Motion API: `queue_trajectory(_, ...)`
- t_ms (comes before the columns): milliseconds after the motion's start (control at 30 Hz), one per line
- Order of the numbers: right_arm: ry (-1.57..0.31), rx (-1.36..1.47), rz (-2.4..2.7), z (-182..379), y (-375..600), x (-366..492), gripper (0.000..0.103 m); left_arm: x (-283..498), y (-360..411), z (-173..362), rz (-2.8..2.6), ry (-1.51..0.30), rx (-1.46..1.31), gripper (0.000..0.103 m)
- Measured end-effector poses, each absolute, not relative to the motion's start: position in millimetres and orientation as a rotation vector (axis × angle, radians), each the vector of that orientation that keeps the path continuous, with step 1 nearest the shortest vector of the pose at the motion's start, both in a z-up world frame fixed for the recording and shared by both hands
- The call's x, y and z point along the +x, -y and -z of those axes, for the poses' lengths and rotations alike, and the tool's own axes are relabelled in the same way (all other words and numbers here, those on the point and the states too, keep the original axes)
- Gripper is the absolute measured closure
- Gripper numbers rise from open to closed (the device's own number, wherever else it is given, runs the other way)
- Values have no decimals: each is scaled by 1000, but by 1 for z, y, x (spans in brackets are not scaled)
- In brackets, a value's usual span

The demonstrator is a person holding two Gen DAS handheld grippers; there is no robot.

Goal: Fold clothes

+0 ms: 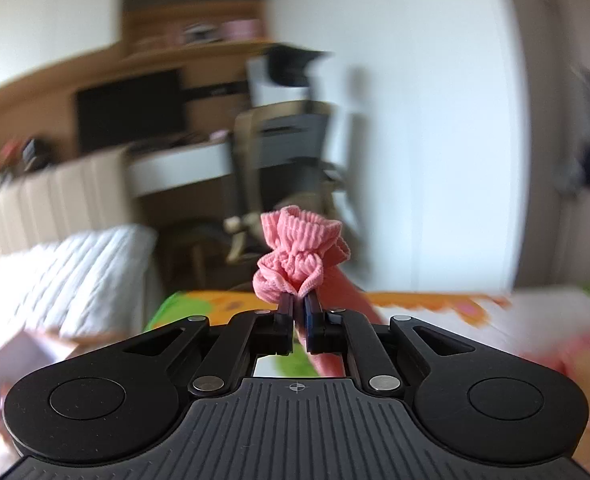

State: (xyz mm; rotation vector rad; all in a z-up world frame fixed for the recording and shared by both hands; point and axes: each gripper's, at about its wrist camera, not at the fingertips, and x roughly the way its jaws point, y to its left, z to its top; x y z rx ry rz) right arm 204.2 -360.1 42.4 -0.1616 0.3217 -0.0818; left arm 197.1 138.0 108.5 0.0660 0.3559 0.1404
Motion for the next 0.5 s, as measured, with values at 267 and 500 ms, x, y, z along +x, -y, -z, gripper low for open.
queue_trajectory(267, -423, -236, 172, -10, 370, 234, 88, 213, -229, -12, -362, -568, -74, 98)
queue_trajectory(500, -512, -286, 238, 9, 377, 260, 87, 203, -253, 9, -318, -587, -194, 94)
